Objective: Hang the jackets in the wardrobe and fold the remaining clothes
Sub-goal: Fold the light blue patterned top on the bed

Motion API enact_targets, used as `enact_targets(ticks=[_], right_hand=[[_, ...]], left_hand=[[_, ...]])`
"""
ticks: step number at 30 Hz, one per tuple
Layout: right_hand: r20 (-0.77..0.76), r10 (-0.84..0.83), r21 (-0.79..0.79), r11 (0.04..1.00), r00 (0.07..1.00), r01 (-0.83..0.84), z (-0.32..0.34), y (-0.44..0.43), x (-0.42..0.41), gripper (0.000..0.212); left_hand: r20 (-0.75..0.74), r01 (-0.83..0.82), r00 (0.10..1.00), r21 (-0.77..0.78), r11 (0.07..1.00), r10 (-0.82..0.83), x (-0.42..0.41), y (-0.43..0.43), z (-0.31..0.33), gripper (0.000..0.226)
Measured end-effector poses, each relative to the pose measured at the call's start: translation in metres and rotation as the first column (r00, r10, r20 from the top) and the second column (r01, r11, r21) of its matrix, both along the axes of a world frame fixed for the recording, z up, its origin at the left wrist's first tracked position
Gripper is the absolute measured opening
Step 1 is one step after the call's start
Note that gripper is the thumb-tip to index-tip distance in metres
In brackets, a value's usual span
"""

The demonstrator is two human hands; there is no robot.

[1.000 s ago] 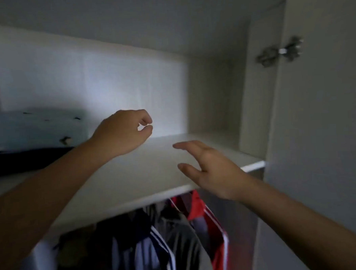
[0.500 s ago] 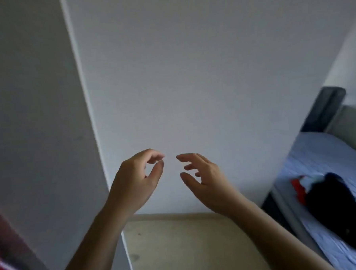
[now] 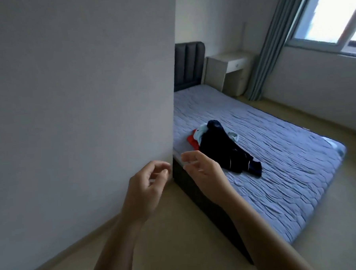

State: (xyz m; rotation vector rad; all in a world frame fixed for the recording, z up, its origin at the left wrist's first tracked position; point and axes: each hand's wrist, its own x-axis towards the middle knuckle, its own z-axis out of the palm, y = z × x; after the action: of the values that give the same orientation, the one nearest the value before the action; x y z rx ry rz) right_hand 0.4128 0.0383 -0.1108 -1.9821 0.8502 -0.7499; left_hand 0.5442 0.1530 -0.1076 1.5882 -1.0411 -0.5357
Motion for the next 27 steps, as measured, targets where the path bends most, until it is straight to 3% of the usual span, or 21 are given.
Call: enact_targets(ticks=[7,13,22,27], right_hand=[[-0.065,-0.270,0.085,0.958,0.961,0.275,-0.018,-0.158,-0.048,0.023],[-0.117,-0.437,0.216,0.865,0.892,0.452,-0.064,-0.250,-0.094,0.018],[-0.125,-0.429,0.421,0.794,0.895,0.439,-0.144,-0.446,-0.093,0.019],[-0.241,-0.404,0.481,0.740,0.882,0.470,-0.191,-0.545,-0.070,0.022]], left_hand=[[-0.132,0.246,0.963,0.078,0.966,-0.235,-0.004,-0.203,-0.029,0.012],[-0.215,0.395,0.911,0.210,0.895,-0.351,-0.015,-0.327,-0.070,0.021],[-0.281,0.351,0.926,0.394,0.849,-0.252,-0.018,-0.499,-0.151,0.024],[-0.331,0.323,0.926,0.451,0.832,-0.180,0.006,-0.592,-0.188,0.024]])
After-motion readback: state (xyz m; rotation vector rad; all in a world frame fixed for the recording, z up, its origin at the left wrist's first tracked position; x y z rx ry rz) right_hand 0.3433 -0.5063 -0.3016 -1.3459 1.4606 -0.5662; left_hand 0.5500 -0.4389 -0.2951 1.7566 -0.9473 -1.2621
